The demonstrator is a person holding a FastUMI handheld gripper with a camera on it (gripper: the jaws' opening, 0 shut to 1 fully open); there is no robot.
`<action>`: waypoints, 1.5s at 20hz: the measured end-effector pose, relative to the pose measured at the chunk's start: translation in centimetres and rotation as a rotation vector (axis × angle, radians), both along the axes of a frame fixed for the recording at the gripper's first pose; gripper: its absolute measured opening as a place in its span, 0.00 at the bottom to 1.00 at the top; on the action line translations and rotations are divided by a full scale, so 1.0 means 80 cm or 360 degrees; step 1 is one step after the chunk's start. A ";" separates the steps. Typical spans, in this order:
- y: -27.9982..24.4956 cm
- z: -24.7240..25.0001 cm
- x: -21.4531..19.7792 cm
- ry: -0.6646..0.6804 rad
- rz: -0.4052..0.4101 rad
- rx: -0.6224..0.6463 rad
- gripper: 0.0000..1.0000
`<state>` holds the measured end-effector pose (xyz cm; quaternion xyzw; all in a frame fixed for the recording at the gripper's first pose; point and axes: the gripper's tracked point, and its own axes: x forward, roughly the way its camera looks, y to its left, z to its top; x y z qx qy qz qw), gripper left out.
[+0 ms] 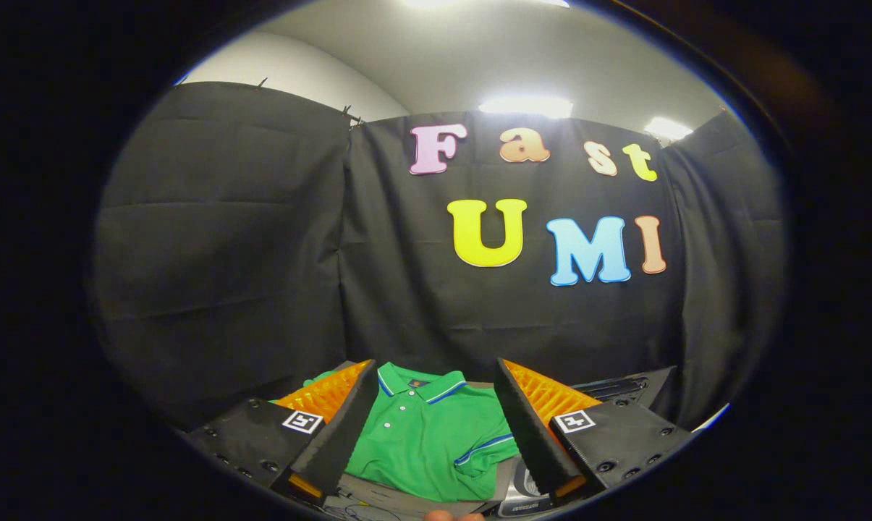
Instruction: Put the clothes into the washing machine and then close the washing machine lid.
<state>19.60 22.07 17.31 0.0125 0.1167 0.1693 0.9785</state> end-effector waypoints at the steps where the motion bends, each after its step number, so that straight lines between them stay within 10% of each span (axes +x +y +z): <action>1: 0.008 -0.005 0.005 0.0039 0.0016 -0.0032 1.00; 30: 0.124 -0.210 0.065 0.0770 0.0120 -0.0278 1.00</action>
